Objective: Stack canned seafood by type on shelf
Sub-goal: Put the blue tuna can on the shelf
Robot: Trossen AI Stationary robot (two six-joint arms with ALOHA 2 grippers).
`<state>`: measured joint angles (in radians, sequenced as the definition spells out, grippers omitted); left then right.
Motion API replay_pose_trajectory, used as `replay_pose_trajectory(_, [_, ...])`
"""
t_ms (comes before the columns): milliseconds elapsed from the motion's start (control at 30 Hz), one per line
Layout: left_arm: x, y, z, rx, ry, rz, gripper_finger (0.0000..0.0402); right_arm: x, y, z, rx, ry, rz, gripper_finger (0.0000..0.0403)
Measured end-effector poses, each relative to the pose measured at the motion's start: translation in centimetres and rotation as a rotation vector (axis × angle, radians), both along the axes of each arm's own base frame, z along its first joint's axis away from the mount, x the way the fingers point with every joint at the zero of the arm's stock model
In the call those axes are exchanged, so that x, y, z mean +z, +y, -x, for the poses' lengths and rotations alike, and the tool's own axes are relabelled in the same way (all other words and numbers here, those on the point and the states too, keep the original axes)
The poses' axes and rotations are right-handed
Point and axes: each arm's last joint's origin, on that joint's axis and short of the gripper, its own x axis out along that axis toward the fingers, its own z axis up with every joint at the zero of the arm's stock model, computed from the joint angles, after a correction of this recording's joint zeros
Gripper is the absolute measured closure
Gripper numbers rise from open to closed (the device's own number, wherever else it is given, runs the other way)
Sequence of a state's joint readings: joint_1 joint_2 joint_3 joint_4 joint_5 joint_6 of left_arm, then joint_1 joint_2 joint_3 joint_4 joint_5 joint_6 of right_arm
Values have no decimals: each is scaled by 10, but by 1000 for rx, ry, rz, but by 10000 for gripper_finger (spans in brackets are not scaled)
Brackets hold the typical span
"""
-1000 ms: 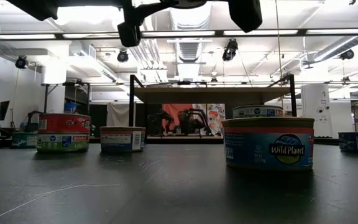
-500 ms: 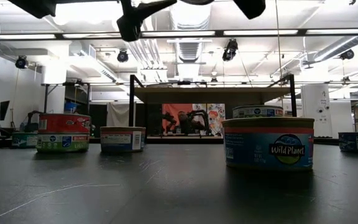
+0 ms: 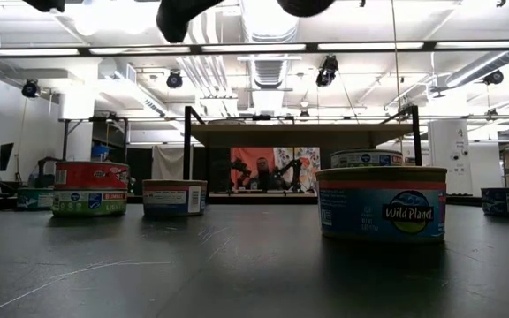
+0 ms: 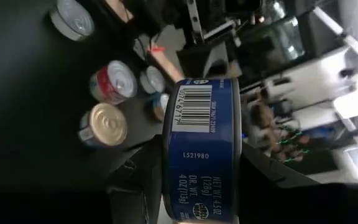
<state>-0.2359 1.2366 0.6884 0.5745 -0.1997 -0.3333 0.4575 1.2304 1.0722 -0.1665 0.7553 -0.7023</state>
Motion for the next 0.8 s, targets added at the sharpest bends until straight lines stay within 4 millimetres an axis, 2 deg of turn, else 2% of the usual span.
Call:
replay_pose_trajectory(133, [-3,0,1,0,42,-22,96,2,-8,8,-35,19,-27,269])
replay_pose_trajectory(333, [-4,0,1,1,50,-60,106,-1,-22,4,-160,34,29,266])
replay_pose_trajectory(800, [-3,1,3,2,51,-76,118,-35,-88,-10,-458,160,34,267])
